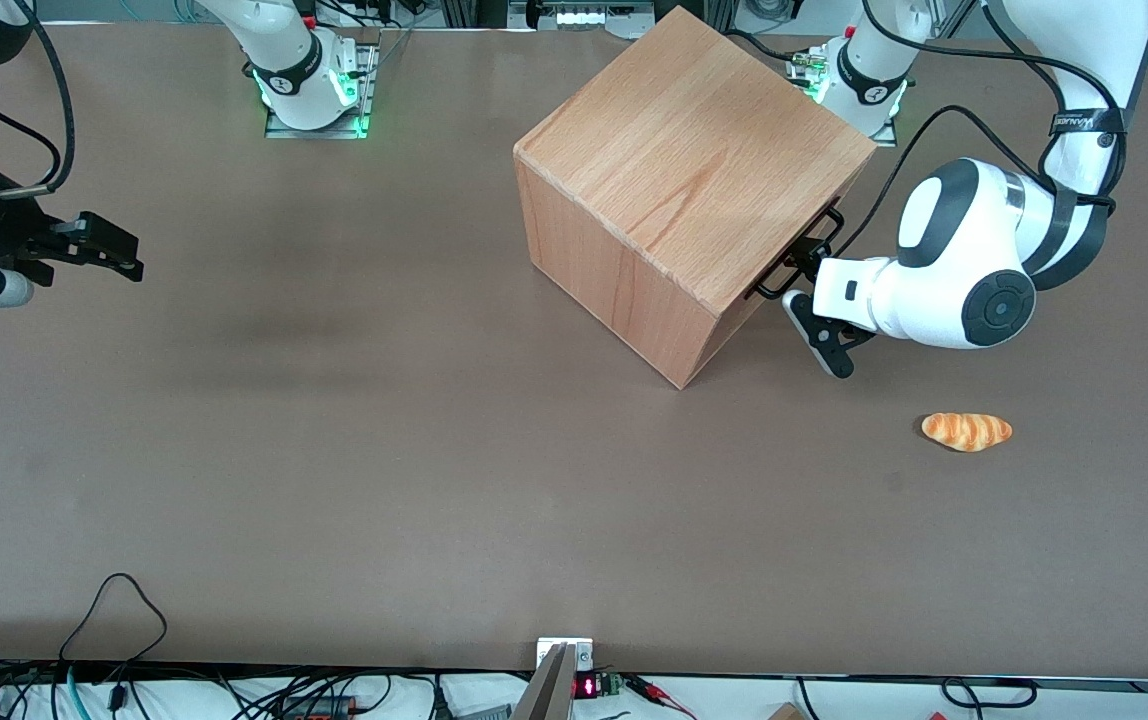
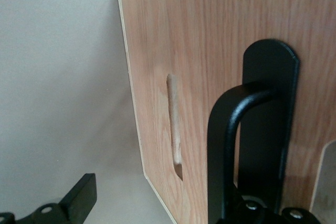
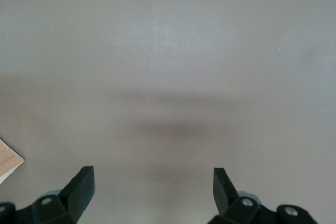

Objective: Open top drawer with left arm
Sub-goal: 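Pull the handle with the left gripper, sliding the drawer outward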

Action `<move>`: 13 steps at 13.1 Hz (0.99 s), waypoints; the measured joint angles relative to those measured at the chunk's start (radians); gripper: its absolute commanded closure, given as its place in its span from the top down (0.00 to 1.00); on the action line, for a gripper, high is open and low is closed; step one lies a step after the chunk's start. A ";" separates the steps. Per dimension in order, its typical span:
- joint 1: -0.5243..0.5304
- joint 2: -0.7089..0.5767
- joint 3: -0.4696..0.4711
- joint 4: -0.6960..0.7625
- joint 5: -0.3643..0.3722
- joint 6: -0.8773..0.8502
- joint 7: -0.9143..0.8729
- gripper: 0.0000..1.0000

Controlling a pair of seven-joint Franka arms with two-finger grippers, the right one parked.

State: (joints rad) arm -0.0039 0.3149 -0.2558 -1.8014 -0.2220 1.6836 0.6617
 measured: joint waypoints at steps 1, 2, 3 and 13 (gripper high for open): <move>0.001 0.000 0.000 0.000 0.000 0.001 0.000 1.00; 0.003 0.000 0.000 0.000 0.000 0.003 0.000 1.00; 0.004 0.000 0.001 0.000 0.000 0.007 0.000 1.00; 0.069 0.024 0.016 0.033 0.012 0.055 0.014 1.00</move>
State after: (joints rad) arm 0.0654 0.3386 -0.2393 -1.7682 -0.2095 1.7384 0.6754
